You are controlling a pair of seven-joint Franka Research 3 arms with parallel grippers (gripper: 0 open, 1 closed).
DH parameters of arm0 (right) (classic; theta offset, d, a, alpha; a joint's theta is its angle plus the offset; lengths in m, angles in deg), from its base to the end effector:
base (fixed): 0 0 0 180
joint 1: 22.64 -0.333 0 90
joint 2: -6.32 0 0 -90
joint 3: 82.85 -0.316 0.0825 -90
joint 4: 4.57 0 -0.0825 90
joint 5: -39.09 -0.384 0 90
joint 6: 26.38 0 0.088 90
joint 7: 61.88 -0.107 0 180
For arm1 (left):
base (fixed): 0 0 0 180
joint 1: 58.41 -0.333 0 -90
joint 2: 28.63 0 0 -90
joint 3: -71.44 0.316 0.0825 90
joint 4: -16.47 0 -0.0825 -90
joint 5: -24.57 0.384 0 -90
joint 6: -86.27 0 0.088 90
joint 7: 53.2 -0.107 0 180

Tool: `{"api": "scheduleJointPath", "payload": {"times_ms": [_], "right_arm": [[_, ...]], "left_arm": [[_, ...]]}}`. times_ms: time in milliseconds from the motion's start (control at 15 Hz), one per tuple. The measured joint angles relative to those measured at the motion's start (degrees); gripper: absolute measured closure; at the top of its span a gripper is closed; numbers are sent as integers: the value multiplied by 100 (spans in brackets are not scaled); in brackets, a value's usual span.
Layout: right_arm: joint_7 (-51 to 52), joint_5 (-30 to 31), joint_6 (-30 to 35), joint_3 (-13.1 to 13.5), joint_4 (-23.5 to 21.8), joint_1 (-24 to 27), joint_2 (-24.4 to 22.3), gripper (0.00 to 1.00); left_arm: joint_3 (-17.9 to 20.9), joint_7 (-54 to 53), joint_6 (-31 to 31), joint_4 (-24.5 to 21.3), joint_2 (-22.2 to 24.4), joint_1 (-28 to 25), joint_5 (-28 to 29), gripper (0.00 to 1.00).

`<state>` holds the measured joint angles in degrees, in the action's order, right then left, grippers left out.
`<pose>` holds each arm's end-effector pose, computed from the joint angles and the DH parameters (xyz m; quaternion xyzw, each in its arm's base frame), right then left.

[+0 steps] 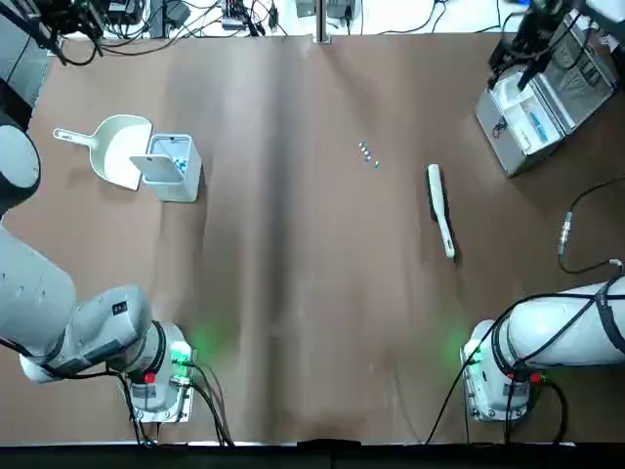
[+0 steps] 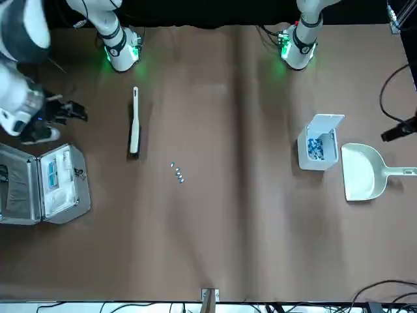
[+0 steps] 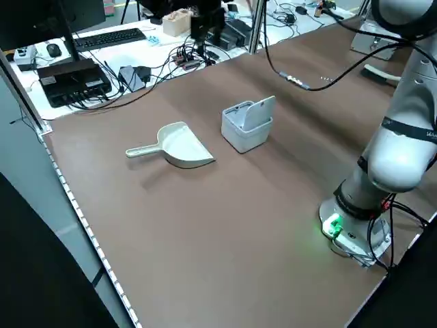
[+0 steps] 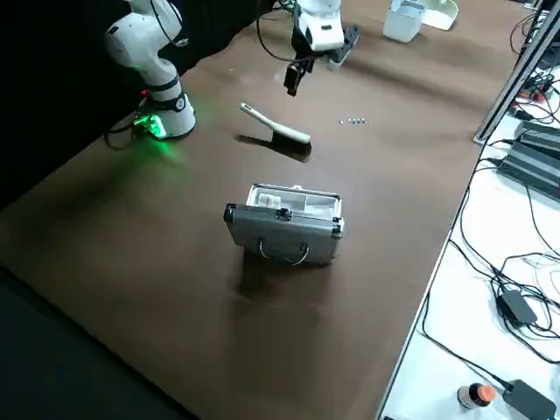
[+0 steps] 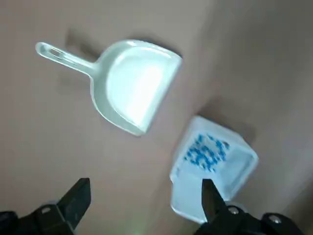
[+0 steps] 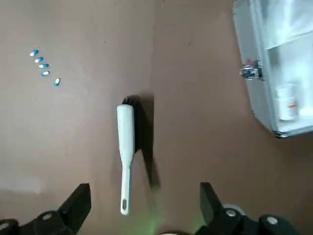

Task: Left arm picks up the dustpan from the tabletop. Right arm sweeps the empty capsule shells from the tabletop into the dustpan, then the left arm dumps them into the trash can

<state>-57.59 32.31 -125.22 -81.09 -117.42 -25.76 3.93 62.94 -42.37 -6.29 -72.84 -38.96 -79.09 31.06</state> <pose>0.5223 0.0231 0.4733 -0.9926 -0.0341 0.0996 0.0604 0.5866 0.1453 0.5305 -0.9783 -0.1934 0.0611 0.0423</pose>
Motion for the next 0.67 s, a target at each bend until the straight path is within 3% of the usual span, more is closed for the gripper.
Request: {"api": "scheduleJointPath", "payload": {"times_ms": [267,467,667], "right_arm": [[-90,-73,-837,-8,-1018,-195,-134,2],[-243,-185,-1096,-9,-1508,-347,-226,2],[-593,-244,-1901,-16,-2028,-698,-233,2]], "left_arm": [[3,984,-714,-14,-378,-435,41,0],[1,1756,-1201,-20,-728,-646,45,0],[2,2386,-1629,-20,-1033,-963,45,0]]}}
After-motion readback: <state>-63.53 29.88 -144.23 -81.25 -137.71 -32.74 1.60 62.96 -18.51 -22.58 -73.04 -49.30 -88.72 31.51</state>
